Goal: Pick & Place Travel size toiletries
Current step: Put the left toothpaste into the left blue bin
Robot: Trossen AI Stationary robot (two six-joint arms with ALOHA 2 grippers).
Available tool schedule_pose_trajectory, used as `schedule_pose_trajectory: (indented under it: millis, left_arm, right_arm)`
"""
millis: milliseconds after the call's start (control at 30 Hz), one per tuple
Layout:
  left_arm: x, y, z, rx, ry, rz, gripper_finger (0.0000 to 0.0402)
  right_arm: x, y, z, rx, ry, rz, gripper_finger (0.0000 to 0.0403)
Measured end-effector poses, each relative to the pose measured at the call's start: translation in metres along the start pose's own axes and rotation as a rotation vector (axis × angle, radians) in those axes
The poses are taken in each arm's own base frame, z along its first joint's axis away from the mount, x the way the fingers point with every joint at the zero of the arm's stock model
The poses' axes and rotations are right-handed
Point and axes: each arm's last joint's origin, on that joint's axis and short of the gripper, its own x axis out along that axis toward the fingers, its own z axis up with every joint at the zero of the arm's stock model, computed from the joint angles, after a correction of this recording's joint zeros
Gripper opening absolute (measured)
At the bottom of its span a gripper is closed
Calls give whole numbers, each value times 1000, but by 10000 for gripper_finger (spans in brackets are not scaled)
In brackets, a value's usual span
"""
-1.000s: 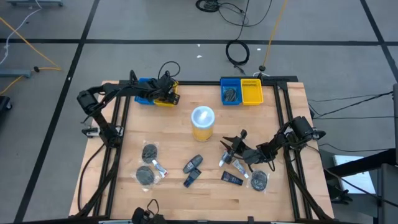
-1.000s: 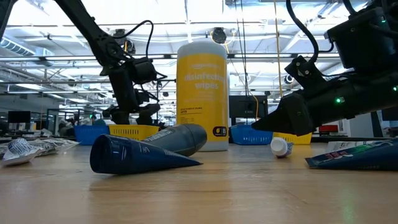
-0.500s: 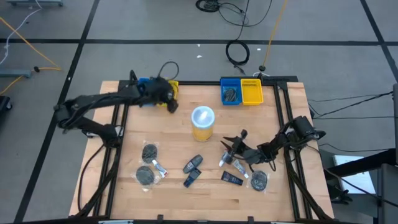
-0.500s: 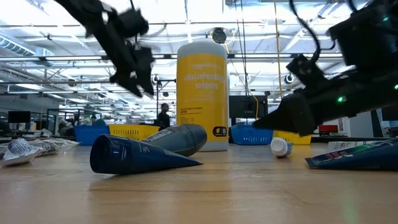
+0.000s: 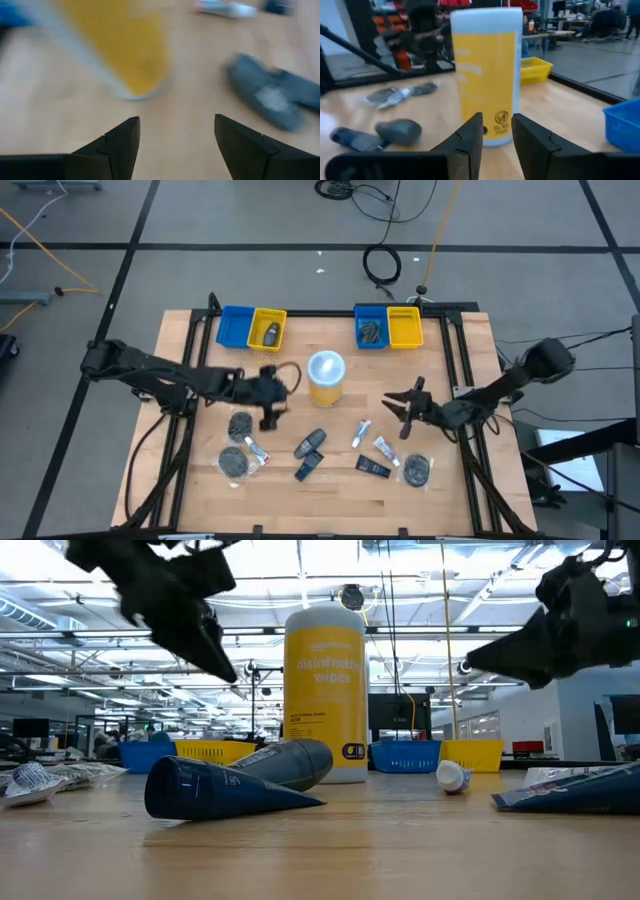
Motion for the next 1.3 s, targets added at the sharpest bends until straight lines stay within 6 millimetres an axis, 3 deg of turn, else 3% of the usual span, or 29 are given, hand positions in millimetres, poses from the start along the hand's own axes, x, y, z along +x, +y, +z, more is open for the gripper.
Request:
schedule_pose_trajectory:
  millis: [233, 533, 733, 1033, 1300]
  left_arm:
    - [-3, -48, -36, 29, 188, -297, 252]
    - [-3, -79, -82, 48, 279, -326, 212]
    - [2, -84, -96, 70, 191, -308, 187]
    - [5, -81, -107, 107, 199, -302, 164]
    - [7, -77, -109, 95, 201, -298, 148]
  right_arm:
    - [0, -2, 2, 22, -11, 0, 95]
    - [7, -4, -5, -34, 31, -15, 95]
    - [21, 3, -4, -59, 58, 109, 95]
    - [44, 12, -5, -64, 85, 190, 95]
    - [61, 19, -10, -79, 113, 175, 95]
